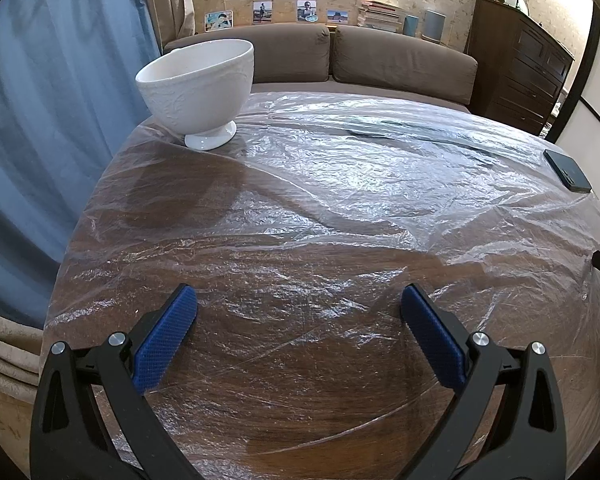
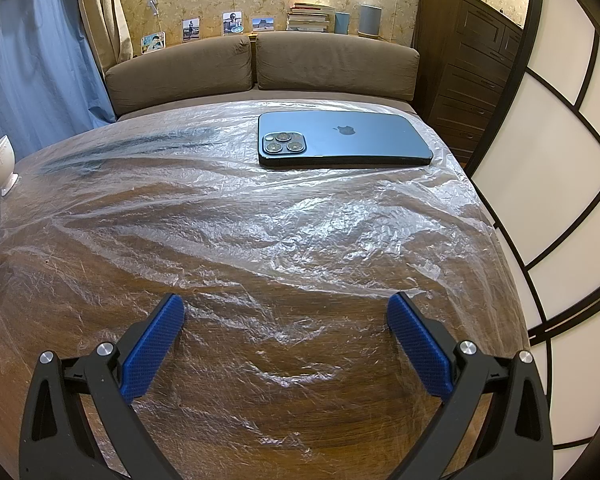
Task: Collect trash
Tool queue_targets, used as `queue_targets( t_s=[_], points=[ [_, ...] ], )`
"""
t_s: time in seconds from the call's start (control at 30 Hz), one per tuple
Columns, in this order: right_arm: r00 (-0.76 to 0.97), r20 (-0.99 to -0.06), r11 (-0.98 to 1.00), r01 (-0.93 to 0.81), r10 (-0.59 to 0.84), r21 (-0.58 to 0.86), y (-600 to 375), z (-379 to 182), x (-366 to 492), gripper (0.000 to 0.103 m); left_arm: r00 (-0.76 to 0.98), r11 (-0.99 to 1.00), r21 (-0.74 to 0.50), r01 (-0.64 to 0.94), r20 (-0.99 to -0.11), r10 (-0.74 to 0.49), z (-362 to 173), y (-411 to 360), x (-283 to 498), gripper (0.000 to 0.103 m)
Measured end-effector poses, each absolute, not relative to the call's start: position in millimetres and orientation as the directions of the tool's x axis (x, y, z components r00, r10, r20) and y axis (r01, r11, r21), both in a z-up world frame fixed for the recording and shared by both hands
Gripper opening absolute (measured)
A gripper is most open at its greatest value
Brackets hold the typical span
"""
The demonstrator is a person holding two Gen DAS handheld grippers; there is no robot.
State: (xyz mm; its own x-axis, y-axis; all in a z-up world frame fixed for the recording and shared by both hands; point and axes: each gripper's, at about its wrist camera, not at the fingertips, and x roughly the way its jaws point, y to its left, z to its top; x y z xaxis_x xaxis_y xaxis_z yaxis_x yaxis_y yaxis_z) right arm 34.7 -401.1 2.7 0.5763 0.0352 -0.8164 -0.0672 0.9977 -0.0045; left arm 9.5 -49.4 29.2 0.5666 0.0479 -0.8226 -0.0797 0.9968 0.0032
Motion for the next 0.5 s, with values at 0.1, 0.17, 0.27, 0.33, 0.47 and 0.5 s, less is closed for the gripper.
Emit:
queue_targets(
  t_s=[0.1,0.17,0.27,0.33,0.47,0.5],
  points=[
    [0.576,-0.816,0.998,-0.067,0.035,-0.005,-401.1,2.8,34.9,0.099,0.567,0.997,0.003,-0.080,-0.823,0.048,29.3,-49.1,9.8,0.102],
    [0.576,-0.816,0.998,-0.067,0.035,-0.005,-401.3,2.7,34.8,0.099,0.566,0.997,0.003,-0.080,-0.823,0.048,29.4,-49.1,9.6,0.102],
    [0.576,-0.816,0.998,-0.067,0.035,-0.004,-401.3,2.8,34.9,0.099,0.567,0.997,0.003,-0.080,-0.823,0.048,29.4,-49.4,9.7,0.102],
    [0.576,-0.817,0.998,-0.066,0.033,-0.006,-401.1,2.6,35.0,0.099,0.567,0.997,0.003,-0.080,-0.823,0.048,29.5,-49.2,9.7,0.102],
    [0.576,-0.816,0.998,-0.066,0.034,-0.004,-403.0,3.2,36.9,0.099,0.567,0.997,0.003,-0.079,-0.823,0.047,29.5,-49.1,9.8,0.102],
    [0.576,-0.817,0.998,-0.066,0.035,-0.004,-403.6,3.0,37.2,0.099,0.566,0.997,0.004,-0.079,-0.823,0.048,29.9,-49.3,9.9,0.102]
  ],
)
